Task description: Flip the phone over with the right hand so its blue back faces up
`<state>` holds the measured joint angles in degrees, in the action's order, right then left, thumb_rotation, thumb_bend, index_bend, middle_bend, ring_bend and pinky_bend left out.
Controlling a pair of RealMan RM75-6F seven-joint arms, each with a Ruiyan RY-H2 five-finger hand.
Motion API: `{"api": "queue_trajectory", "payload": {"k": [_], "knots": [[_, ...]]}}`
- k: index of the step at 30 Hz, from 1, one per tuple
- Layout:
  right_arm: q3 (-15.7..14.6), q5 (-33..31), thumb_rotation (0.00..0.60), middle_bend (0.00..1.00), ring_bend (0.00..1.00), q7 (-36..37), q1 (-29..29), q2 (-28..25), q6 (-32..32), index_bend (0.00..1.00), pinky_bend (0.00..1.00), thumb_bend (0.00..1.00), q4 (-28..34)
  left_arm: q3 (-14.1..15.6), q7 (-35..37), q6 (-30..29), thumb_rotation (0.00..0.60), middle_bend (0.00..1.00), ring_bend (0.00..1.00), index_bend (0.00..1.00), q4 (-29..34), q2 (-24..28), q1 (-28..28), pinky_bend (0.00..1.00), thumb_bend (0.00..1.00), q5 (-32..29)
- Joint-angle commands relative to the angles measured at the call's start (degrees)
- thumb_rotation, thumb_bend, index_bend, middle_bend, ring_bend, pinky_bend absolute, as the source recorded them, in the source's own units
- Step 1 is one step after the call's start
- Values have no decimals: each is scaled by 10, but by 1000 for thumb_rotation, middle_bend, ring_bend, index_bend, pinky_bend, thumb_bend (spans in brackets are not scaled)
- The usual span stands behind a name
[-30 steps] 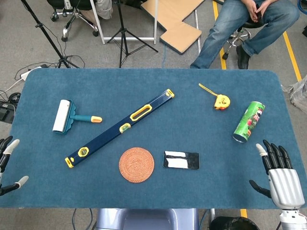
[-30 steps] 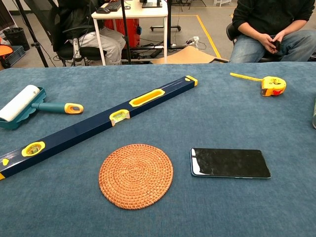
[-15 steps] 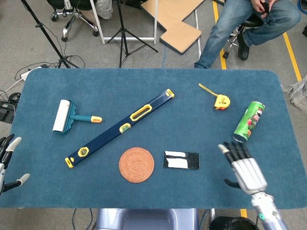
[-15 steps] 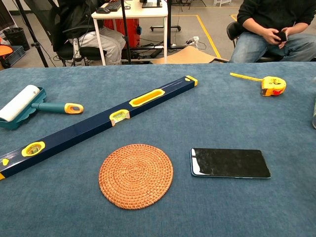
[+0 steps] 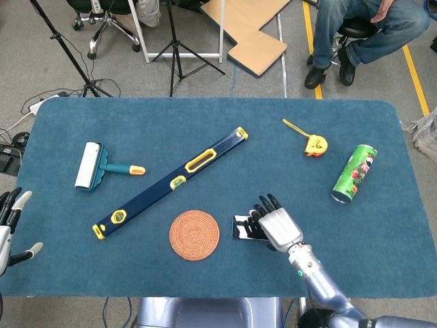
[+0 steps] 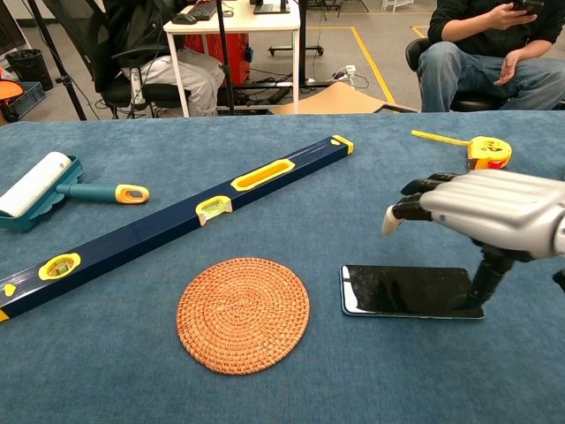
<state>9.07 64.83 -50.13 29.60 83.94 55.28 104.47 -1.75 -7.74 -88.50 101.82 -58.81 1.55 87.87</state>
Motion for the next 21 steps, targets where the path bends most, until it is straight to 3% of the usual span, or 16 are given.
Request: {"api": "queue_trajectory", "payload": {"k": [1,10,21], "knots": [[5,-92,600,197,0,-103,47,63,25,251,0,0,-24,-1,3,1,600,0,0,0,0,2,1,0,0,-1],[-15,-193,600,197,0,-253,115,132,84,251,0,0,-51,5,7,2,600,0,0,0,5,5,2,0,0,10],[-42,-219,600,192,0,-288,151,162,118,250,0,0,-62,6,12,7,600,0,0,0,3,7,5,0,0,9]]}}
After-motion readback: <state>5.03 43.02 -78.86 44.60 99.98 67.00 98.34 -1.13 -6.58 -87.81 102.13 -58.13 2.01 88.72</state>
